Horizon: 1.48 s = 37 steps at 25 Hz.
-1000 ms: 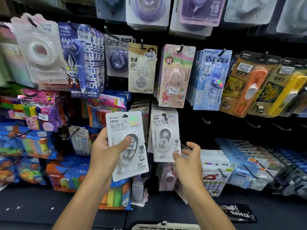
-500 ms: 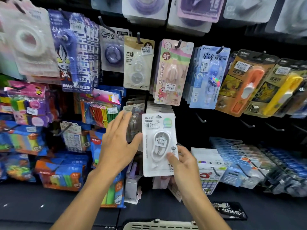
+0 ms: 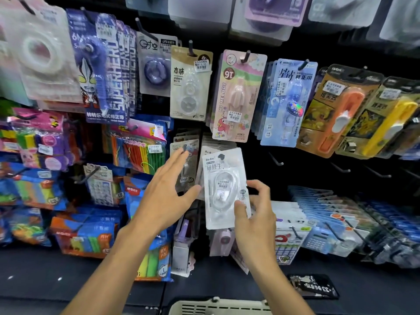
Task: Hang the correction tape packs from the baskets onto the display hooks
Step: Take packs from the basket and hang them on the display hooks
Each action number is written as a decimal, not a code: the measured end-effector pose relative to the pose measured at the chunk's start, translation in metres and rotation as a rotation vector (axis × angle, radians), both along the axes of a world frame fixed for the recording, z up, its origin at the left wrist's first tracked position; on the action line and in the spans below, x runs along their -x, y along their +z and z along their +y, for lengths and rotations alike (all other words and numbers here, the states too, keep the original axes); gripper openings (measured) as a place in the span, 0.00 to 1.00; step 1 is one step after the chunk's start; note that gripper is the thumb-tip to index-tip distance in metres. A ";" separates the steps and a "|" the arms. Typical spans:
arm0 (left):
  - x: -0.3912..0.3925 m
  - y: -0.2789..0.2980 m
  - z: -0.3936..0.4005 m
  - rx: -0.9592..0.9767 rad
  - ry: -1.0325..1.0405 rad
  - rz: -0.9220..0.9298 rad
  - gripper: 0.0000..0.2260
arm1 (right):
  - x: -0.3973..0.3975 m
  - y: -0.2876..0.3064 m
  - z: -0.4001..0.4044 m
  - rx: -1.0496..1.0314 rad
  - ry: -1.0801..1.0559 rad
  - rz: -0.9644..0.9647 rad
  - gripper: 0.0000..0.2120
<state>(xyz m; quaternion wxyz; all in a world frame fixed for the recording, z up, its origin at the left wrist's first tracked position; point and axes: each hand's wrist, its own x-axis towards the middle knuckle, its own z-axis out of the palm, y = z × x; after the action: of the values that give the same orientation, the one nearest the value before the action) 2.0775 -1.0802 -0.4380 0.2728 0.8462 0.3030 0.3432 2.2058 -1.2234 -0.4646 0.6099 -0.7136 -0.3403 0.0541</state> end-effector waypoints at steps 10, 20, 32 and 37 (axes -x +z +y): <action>0.009 -0.023 -0.009 0.013 0.027 0.060 0.34 | -0.043 -0.032 0.039 0.205 0.160 0.238 0.33; 0.001 -0.210 -0.106 0.259 -0.387 1.095 0.19 | -0.010 -0.263 -0.167 0.793 -0.003 0.544 0.10; -0.021 -0.311 -0.161 1.172 0.113 0.322 0.20 | 0.059 -0.295 -0.149 0.985 0.370 0.159 0.27; -0.042 -0.277 -0.154 1.113 0.048 0.036 0.20 | 0.015 -0.271 -0.144 0.419 0.208 0.857 0.13</action>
<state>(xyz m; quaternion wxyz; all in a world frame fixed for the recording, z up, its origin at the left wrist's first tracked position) 2.1192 -1.2343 -0.7147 0.6655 0.5730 0.4622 0.1232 2.1910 -1.3678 -0.7360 0.5298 -0.6967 -0.1101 0.4710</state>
